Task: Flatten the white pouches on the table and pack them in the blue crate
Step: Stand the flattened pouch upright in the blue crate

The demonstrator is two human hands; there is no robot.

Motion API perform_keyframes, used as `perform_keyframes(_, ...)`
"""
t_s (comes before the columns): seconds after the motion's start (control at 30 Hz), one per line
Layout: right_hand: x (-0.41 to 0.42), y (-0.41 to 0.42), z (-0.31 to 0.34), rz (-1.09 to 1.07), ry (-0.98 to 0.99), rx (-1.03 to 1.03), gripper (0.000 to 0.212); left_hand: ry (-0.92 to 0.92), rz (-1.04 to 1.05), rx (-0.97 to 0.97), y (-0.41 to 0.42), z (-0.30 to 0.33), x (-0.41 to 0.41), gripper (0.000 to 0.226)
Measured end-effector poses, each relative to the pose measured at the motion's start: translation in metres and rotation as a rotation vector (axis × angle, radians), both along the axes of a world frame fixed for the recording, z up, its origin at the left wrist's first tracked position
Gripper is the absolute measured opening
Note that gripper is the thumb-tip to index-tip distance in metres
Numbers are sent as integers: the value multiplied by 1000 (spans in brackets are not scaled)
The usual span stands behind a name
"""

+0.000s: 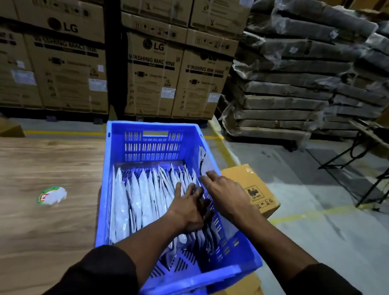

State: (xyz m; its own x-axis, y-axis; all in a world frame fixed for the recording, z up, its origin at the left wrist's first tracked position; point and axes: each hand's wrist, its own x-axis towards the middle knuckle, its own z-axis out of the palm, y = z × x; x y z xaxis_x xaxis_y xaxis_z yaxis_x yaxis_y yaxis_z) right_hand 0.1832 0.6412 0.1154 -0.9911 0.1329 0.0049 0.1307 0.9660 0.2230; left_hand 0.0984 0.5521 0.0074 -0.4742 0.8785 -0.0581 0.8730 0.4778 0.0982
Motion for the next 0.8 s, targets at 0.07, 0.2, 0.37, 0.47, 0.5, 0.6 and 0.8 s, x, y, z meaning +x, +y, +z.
perform_keyframes(0.07, -2, 1, -3, -16, 1, 6, 52, 47, 11, -37, 4, 2, -1, 65)
perform_keyframes(0.2, -7, 2, -13, -35, 19, -3, 54, 84, -21, -199, 9, 14, 3, 64)
perform_keyframes(0.37, -11, 2, -23, -27, -6, -21, 46, 95, 8, -334, 15, 18, 10, 79)
perform_keyframes(0.47, -15, 3, -29, -14, -8, -14, 34, 75, 67, -359, 12, 18, 10, 84)
perform_keyframes(0.5, -15, 3, -31, -13, -11, -17, 30, 51, 81, -363, 11, 20, 10, 86)
perform_keyframes(0.6, -15, 1, -37, -20, -33, -48, 21, 7, 103, -376, 7, 24, 8, 94)
perform_keyframes(0.8, -19, -1, -43, -31, -52, -80, 22, 62, 132, -371, 2, 18, 1, 90)
